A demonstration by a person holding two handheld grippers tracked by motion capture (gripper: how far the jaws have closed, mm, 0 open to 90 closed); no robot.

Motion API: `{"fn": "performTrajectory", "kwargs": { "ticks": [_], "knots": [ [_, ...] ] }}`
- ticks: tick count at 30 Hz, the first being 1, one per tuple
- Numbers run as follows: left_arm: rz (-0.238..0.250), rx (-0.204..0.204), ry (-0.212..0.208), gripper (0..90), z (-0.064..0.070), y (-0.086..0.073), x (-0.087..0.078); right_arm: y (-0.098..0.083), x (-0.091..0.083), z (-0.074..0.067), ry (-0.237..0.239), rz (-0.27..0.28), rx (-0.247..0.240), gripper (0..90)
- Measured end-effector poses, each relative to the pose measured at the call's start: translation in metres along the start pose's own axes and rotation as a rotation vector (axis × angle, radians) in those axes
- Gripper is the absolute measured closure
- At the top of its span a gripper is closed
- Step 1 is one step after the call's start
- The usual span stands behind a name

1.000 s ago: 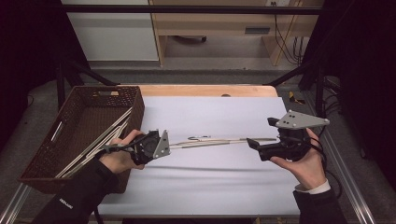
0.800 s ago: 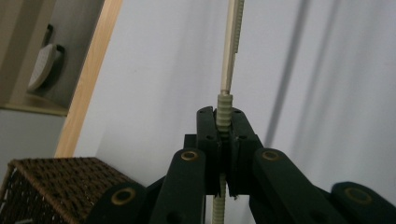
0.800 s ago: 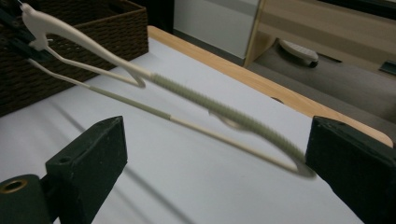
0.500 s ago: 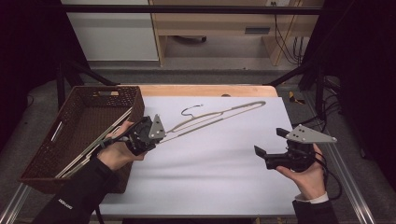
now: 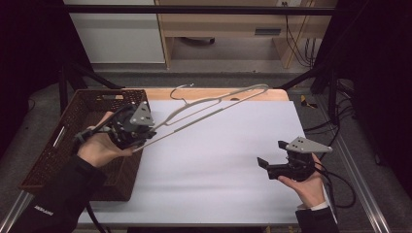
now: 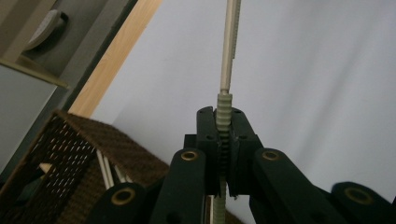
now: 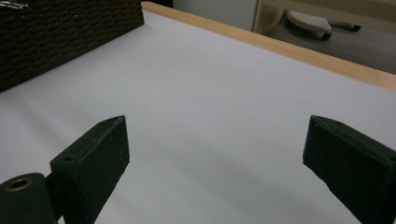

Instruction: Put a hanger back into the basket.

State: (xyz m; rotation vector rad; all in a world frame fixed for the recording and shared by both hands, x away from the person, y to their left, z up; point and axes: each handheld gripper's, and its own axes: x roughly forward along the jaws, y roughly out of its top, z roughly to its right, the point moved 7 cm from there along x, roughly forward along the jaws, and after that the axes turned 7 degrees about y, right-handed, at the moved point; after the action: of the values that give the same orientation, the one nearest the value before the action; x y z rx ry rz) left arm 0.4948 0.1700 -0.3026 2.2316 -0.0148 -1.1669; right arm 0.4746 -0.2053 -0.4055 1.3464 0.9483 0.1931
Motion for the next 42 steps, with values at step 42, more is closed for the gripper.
{"fn": "performTrajectory", "kwargs": {
  "ticks": [42],
  "knots": [
    [-0.319,-0.346,0.277,85.7,-0.09,-0.213,-0.044,-0.013,0.021,-0.013,0.029,-0.06,-0.036,8.2]
  ]
}}
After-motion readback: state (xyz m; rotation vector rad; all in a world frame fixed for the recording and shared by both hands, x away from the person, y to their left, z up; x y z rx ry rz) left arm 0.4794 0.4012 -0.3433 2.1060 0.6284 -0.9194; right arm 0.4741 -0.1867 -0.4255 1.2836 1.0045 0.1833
